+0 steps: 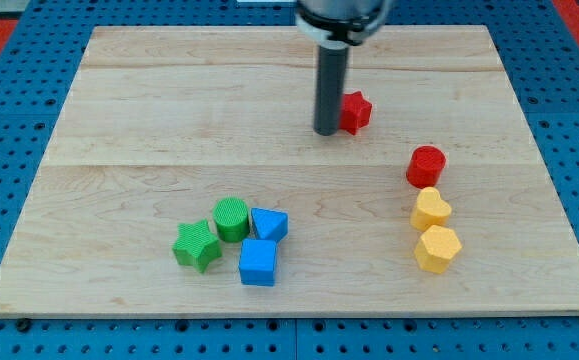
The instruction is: Slightly touch the yellow heart
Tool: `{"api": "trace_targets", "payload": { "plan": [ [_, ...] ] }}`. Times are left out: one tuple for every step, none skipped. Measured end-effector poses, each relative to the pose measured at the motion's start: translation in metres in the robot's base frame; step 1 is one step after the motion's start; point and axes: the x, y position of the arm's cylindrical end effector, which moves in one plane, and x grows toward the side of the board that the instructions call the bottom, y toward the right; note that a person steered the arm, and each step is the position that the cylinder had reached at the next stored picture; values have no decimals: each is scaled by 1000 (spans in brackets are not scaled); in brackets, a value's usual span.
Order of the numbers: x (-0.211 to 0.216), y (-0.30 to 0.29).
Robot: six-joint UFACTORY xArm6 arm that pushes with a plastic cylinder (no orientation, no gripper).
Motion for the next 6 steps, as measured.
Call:
{"api": "trace_targets", "payload": {
  "plan": [
    [0, 27],
    [0, 87],
    [0, 150],
    [26, 197],
    [79, 218],
    [100, 186]
  ]
}}
